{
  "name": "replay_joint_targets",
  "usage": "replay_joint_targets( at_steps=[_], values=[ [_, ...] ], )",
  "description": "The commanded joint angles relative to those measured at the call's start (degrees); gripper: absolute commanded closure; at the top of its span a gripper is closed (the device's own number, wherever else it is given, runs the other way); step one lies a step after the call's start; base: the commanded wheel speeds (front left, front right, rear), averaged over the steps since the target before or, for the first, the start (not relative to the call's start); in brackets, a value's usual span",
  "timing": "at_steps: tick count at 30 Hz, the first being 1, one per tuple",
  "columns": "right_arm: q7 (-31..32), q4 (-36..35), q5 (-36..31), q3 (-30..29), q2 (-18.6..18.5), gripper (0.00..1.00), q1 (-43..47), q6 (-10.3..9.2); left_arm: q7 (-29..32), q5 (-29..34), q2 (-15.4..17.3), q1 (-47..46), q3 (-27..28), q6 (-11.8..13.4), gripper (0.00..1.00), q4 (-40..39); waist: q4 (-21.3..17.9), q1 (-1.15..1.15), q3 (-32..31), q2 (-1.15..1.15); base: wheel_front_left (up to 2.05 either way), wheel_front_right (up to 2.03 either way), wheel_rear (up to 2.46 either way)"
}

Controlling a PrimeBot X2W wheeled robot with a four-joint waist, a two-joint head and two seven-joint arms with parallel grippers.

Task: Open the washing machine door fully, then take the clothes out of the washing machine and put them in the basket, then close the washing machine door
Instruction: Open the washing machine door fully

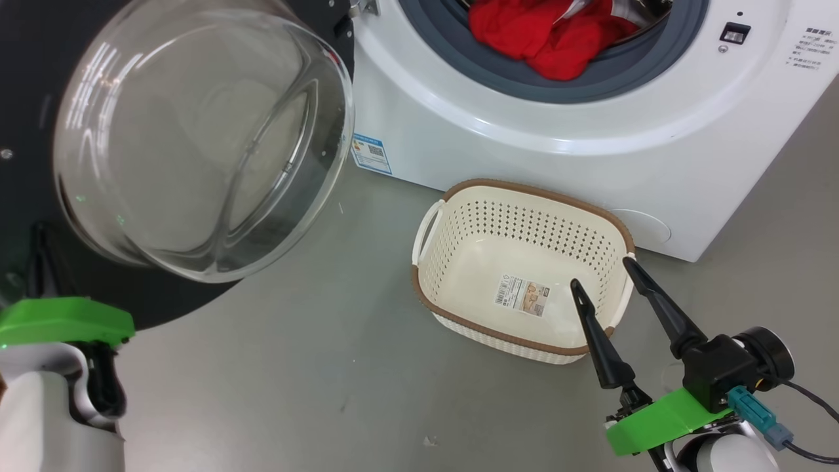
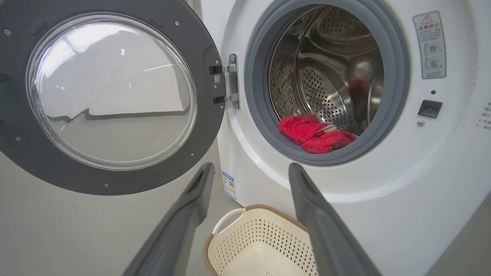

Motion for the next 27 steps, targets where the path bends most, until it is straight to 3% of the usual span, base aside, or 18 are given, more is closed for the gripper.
replay_joint_targets(
  at_steps=[1,10,27],
  values=[
    [0.3,-1.8,-0.7,1.5,0.2,0.0,-1.6,0.35,-0.3,1.1,3.4,-2.5,2.9,-0.3,1.0,-0.1,-0.2,0.0,0.1,0.0,0.0,0.0,0.0],
    [0.8,-2.4,-1.1,1.8,0.2,0.0,-2.1,0.35,-0.3,2.5,3.7,-5.4,9.2,-2.7,1.0,3.4,-1.2,0.0,0.9,0.0,0.0,0.0,0.0],
    [0.8,-2.2,-1.0,1.3,0.2,0.0,-2.8,0.35,-0.3,7.5,1.7,-4.4,15.0,-5.7,1.0,1.7,-1.9,0.0,0.8,0.0,0.0,0.0,0.0]
  ],
)
